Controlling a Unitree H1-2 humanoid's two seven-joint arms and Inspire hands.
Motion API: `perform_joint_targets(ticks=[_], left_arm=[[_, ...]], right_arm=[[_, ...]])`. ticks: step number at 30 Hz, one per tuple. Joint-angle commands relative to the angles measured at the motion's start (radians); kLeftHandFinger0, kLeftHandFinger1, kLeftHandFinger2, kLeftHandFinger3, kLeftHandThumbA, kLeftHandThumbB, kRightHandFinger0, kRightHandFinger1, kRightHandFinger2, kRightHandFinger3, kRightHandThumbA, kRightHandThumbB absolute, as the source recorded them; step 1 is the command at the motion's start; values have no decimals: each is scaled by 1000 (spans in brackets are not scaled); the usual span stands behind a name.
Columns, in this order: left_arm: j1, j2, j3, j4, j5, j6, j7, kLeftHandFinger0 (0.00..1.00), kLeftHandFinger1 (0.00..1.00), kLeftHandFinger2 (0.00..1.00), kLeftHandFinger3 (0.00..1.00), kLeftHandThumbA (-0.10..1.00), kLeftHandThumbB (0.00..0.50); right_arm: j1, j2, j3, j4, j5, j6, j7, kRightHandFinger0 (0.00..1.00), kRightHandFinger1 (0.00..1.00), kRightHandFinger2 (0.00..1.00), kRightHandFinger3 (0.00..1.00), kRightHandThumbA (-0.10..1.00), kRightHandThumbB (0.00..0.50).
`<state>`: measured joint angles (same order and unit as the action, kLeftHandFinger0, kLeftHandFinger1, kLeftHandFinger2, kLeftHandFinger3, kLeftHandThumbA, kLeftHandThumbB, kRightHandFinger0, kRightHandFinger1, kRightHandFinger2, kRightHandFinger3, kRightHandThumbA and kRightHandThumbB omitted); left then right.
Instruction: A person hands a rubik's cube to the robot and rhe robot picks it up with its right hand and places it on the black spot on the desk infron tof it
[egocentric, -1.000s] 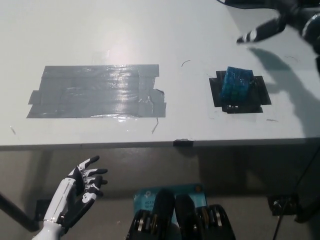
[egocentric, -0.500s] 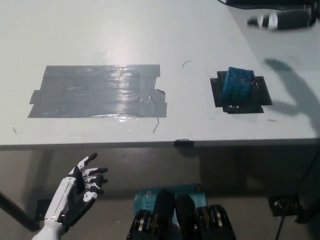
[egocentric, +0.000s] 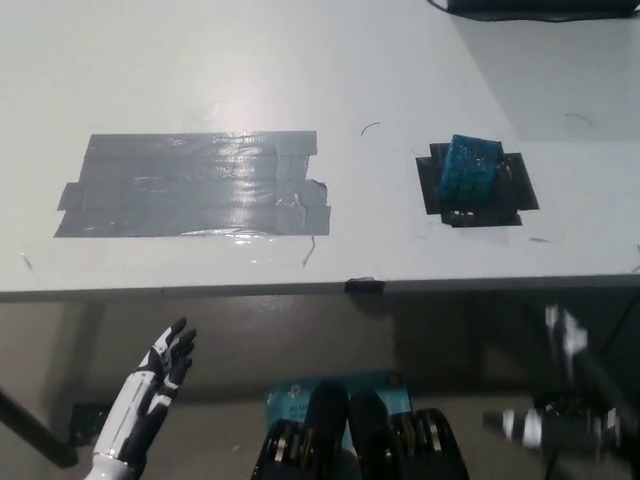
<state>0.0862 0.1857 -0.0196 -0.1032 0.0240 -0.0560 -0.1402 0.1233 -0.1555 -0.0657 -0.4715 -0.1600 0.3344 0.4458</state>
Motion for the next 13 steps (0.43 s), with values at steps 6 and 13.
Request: perform_joint_targets(ticks=[6, 13], left_arm=[[89, -31, -23, -36, -54, -76, -18, 1000, 1000, 1000, 1000, 978, 358], [99, -59, -3, -59, -48, -44, 18, 1000, 1000, 1000, 1000, 1000, 383]], right_arm=[[129, 95, 3, 221, 138, -423, -84, 1000, 1000, 1000, 1000, 1000, 393], [111, 104, 6, 300, 173, -421, -64, 1000, 1000, 1000, 1000, 1000, 423]])
